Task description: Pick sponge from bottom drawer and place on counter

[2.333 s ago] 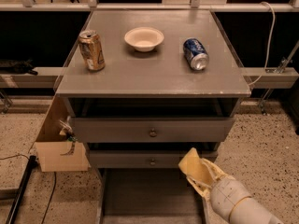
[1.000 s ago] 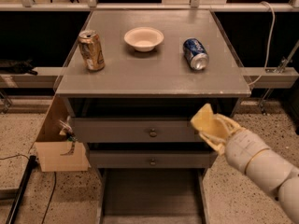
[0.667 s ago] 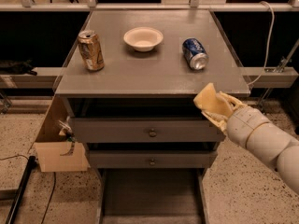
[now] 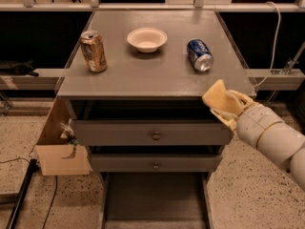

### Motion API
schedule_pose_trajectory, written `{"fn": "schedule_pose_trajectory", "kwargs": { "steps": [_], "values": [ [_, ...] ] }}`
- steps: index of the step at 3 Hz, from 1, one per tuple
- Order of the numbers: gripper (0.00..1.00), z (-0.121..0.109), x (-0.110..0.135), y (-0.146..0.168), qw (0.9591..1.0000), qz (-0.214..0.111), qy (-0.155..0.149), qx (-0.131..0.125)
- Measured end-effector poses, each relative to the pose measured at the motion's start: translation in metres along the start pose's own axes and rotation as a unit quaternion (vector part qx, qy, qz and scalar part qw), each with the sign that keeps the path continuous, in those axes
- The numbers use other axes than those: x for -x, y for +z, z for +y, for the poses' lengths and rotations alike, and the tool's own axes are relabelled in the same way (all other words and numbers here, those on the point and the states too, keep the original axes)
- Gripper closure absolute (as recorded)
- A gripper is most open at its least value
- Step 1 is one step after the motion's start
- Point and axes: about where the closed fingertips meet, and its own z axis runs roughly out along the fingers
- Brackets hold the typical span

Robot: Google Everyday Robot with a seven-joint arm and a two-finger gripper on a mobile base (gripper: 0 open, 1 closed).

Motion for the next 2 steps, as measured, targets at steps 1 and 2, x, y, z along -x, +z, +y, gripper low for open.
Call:
{"fn": "schedule_pose_trajectory", "kwargs": {
  "steps": [1,2],
  "values": [
    [1.0,-0.043,0.026,-0.017,0.9988,-0.017,-0.034,-0.03],
    [1.0,-0.113,0.074,-0.032,0.9933,-0.039,-0.078,-0.076]
  ]
}}
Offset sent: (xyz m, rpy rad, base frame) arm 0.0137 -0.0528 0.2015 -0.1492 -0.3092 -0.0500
